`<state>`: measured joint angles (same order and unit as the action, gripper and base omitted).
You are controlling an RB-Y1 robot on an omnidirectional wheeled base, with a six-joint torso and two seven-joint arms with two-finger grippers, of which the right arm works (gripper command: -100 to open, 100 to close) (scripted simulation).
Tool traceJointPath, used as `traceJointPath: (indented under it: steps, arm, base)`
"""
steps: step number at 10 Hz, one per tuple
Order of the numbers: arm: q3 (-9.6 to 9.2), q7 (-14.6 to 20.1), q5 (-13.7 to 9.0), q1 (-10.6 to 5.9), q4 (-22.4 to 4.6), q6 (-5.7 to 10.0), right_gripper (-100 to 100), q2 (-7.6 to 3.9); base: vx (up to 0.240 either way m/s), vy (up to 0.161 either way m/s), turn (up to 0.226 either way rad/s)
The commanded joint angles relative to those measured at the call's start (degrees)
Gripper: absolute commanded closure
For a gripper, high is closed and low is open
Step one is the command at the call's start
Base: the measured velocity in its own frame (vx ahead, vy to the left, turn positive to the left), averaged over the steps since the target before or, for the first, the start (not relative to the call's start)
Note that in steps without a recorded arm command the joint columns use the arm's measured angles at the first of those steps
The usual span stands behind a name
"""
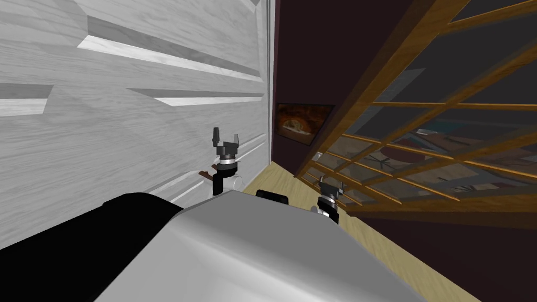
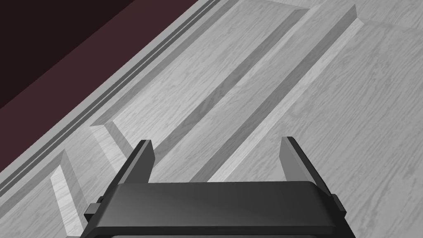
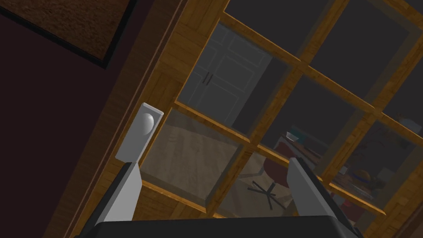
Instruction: Pull the door open
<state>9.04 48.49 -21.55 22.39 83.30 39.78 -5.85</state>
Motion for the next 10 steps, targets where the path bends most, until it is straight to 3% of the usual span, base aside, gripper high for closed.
traceJointPath:
  steps: [1,10]
  arm:
    - [0.40,1.6,-1.0,-0.04,-1.2,0.49,-100,-0.05]
    - [2.58,11.7,-7.1,-1.07,-11.1,4.80,-100,0.59]
  base:
    - [0.079,-0.042,0.122]
    - [0.098,-0.052,0.142]
